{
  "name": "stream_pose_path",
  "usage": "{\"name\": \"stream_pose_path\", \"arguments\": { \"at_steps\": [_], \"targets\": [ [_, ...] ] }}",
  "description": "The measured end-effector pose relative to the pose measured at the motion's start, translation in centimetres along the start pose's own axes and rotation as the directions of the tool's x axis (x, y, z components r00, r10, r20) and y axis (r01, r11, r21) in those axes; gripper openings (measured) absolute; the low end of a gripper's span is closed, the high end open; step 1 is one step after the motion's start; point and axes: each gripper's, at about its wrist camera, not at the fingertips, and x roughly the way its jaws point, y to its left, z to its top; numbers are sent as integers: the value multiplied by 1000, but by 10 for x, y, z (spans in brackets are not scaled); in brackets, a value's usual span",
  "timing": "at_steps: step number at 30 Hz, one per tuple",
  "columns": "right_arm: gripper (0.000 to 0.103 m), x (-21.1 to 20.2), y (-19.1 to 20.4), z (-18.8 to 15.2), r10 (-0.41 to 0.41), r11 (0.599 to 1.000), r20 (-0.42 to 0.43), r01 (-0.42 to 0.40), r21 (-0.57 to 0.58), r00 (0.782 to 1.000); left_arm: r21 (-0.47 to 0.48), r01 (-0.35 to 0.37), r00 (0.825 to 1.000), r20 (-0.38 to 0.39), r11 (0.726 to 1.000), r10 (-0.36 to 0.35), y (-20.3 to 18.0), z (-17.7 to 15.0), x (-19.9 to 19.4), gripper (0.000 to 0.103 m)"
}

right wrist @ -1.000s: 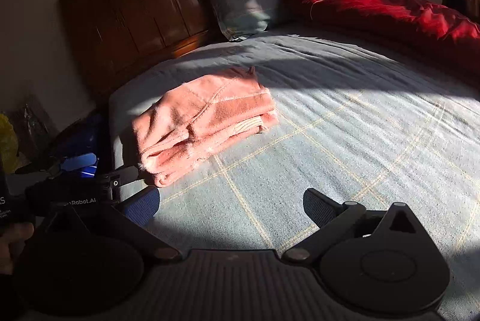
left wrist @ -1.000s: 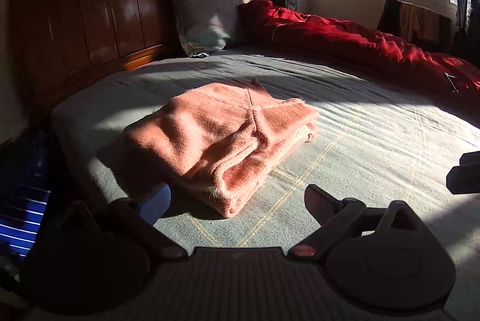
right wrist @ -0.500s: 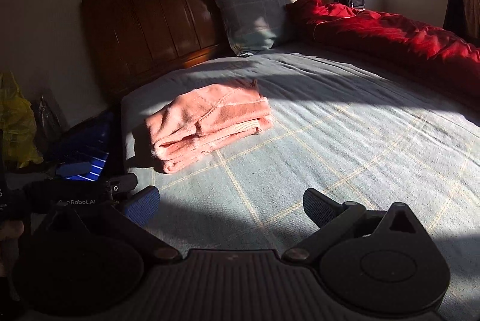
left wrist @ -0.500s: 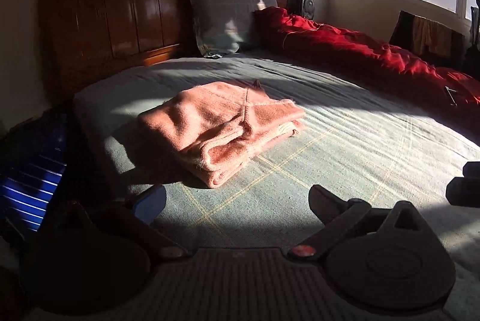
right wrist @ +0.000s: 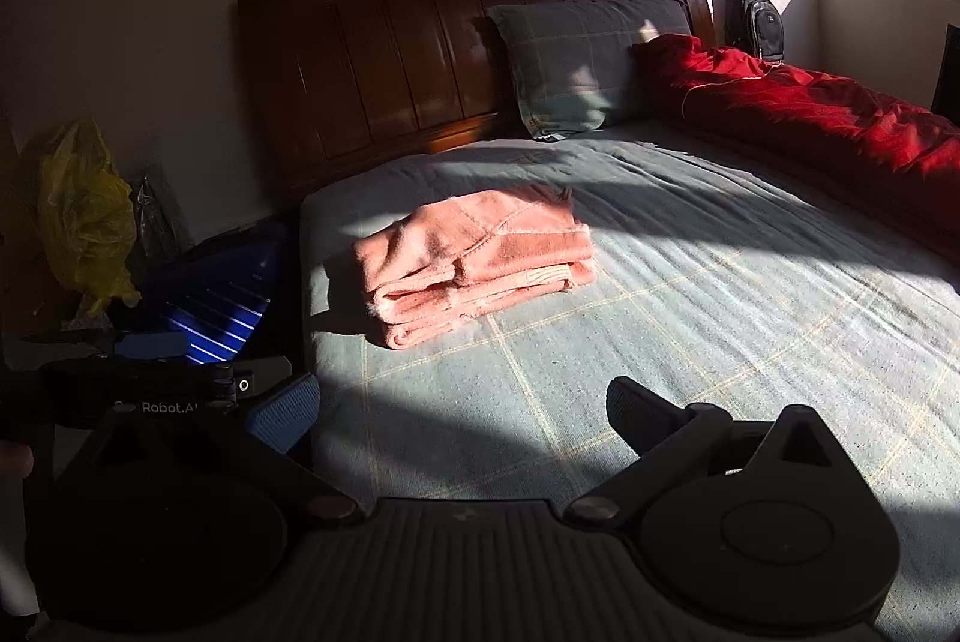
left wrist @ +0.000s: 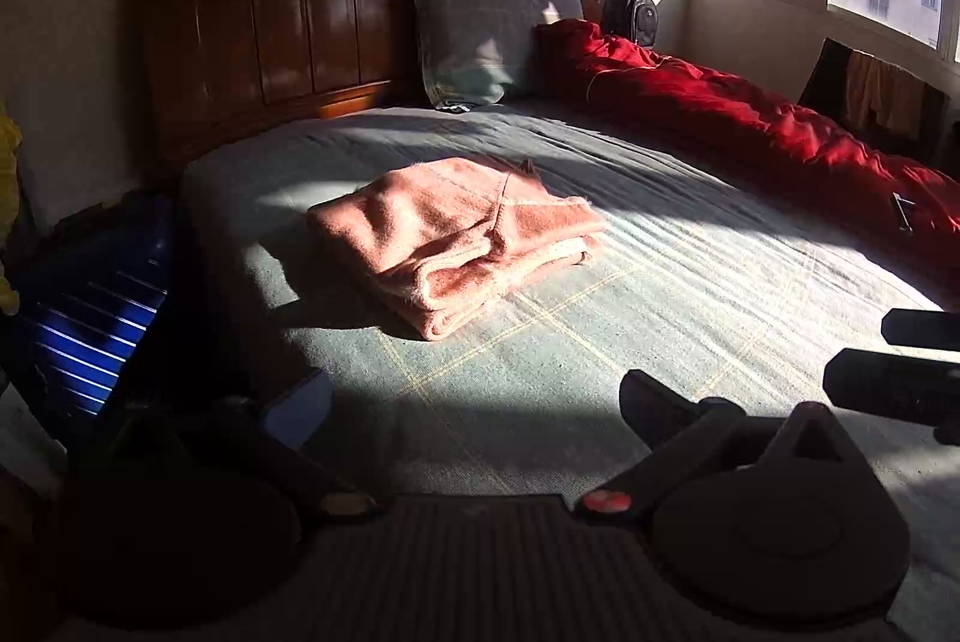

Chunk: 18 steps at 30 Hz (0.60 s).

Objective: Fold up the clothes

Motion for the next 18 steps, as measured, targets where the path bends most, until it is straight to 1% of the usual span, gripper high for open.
{"name": "stream_pose_path", "arguments": {
  "at_steps": [4,7,12,18],
  "targets": [
    [103,6,14,6,5,999,-3,-6,-38,1000,64,-36,999,2,997,36,-4,-3,-2,102],
    [103,11,25,10,9,998,-6,-10,-67,1000,74,-42,999,6,996,42,3,-2,1,102],
    [103,37,34,21,-25,997,-25,23,-74,999,35,6,1000,-29,999,-5,31,6,23,102],
    [103,73,43,34,-80,994,-54,76,-73,995,38,47,996,-75,998,-44,56,19,62,102]
  ]
}}
